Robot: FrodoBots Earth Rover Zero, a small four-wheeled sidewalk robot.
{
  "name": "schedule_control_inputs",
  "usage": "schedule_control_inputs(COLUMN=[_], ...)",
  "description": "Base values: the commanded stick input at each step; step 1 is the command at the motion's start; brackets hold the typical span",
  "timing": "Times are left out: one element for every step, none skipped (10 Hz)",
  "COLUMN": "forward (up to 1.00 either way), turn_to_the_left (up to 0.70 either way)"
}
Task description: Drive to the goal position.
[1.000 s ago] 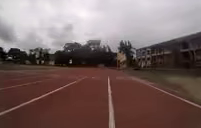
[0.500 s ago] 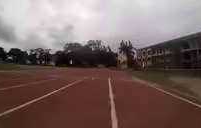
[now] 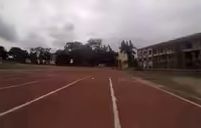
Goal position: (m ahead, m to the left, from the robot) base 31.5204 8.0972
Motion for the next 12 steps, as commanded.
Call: schedule_control_inputs(forward=[0.5,0.5,0.5,0.5,0.5,0.5,0.5,0.5,0.5,0.5,0.5,0.5], turn_to_the_left=[0.0,0.0,0.0,-0.21,-0.48,-0.5,-0.5,-0.5,-0.43,-0.13,0.0,0.0])
